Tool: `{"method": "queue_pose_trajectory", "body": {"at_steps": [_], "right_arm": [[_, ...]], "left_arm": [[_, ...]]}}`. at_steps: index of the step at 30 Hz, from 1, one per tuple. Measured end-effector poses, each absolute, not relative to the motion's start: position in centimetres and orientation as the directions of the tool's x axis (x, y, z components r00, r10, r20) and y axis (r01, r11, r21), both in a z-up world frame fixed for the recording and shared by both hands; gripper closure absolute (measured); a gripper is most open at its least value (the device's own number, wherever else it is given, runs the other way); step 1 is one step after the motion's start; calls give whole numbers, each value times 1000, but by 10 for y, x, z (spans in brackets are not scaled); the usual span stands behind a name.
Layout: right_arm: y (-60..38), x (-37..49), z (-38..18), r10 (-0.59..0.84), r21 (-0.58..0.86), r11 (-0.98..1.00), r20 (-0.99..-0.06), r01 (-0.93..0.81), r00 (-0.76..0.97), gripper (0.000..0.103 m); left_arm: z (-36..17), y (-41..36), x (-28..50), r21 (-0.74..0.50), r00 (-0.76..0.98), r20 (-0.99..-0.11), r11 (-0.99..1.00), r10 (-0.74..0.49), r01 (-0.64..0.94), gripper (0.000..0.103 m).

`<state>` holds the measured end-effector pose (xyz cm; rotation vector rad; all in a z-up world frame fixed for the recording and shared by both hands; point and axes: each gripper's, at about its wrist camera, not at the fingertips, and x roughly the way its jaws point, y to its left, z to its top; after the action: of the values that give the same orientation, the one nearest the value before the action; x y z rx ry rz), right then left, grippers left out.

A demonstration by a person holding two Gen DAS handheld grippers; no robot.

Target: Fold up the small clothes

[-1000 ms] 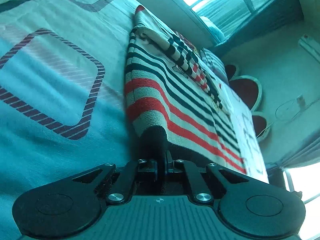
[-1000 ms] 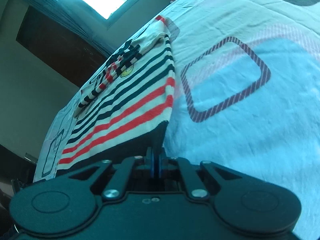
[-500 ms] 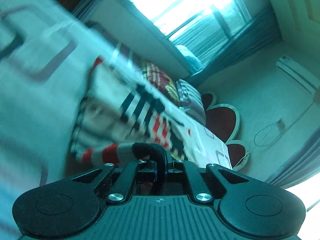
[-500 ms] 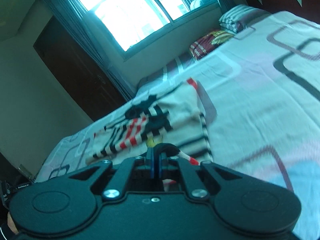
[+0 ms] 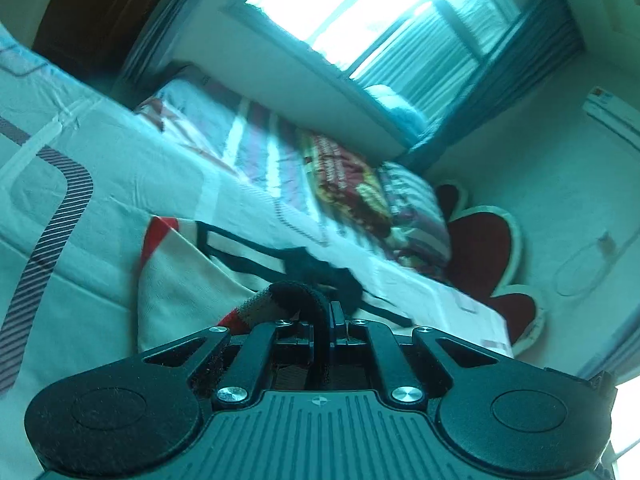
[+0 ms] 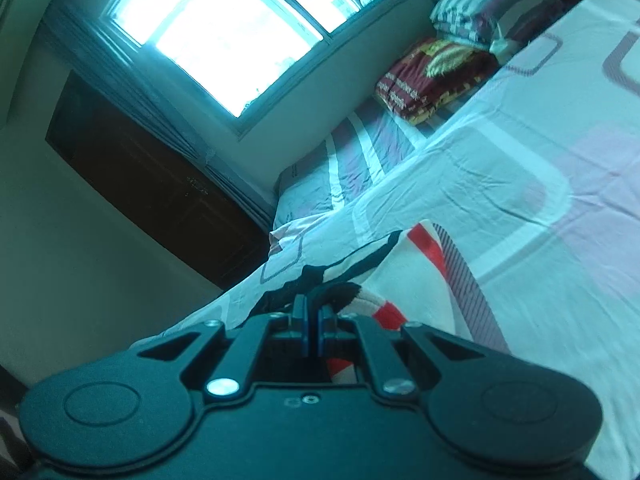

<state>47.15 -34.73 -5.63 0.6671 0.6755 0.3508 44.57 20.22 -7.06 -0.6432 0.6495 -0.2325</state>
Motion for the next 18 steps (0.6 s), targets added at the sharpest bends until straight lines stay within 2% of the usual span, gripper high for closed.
{"method": "queue_pose_trajectory", "body": {"at_steps": [4, 9, 12, 15, 18], "right_arm": [[-340, 523, -86, 530, 691, 720, -488, -64, 693, 98], [-339, 575, -126, 543, 712, 702, -502, -36, 673, 96], [-336, 592, -138, 505, 656, 753, -527, -50, 684, 75], [-340, 593, -142, 484, 635, 770, -508, -70, 712, 56], [-346, 585, -135, 484, 626, 773, -478, -102, 733, 51]], "left_arm": [[-103, 209, 486, -626, 756, -539, 777, -370, -66, 97], [-148, 219, 532, -697, 741, -538, 706, -401, -124, 97], [-167, 226, 545, -742, 762, -511, 652, -398, -157, 97], [-177, 229, 548, -761, 757, -494, 633, -427, -140, 97], [-176, 226, 545, -746, 756, -484, 659, -439, -95, 96]]}}
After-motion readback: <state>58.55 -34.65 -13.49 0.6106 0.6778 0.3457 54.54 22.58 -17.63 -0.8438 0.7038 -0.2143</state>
